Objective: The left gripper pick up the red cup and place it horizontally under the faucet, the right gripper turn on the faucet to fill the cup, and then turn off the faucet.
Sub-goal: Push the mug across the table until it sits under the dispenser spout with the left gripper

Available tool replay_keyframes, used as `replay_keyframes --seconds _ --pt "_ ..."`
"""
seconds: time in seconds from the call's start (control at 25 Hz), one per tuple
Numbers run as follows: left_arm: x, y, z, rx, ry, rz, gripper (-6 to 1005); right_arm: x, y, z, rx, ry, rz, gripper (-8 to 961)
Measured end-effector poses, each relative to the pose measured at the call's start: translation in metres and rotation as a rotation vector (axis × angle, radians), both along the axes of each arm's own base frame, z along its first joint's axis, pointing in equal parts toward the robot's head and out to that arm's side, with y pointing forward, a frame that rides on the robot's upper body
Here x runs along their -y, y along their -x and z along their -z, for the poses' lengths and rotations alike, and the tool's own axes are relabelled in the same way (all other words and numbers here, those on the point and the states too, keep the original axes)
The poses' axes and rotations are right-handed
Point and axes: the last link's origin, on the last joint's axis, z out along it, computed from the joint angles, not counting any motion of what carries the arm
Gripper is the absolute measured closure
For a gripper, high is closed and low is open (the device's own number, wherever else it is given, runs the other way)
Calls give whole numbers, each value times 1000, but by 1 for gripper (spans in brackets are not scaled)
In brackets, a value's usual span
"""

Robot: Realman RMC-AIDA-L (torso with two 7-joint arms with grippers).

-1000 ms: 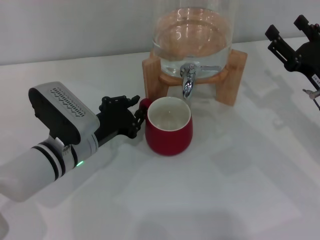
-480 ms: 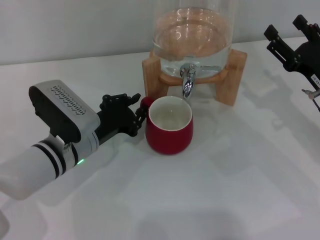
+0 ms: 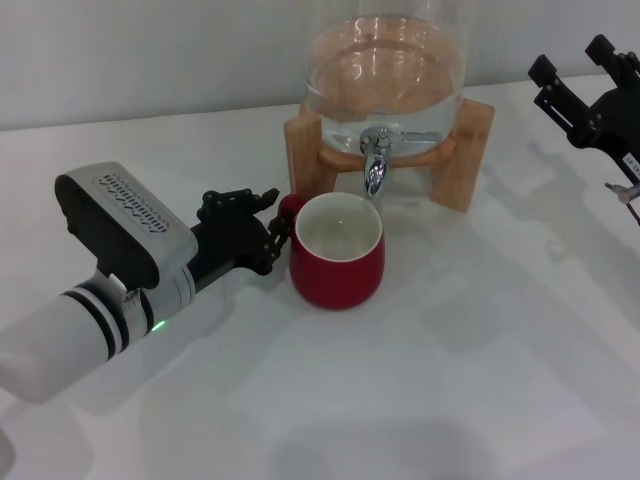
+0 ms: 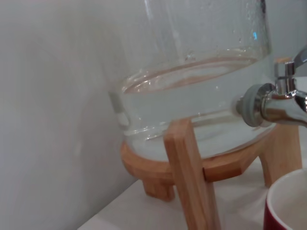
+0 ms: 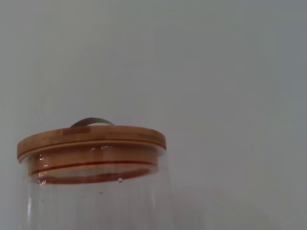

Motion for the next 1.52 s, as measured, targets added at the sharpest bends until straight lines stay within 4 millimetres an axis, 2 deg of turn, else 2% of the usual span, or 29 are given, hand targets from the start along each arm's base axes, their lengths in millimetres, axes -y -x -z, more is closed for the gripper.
replay_keyframes --seconds 0.56,1.52 --pt "-6 8 -6 -10 -22 -28 735 -4 0 3 10 18 11 111" --pt "-4 0 -2 -2 -11 -10 734 -6 4 2 8 15 -7 112"
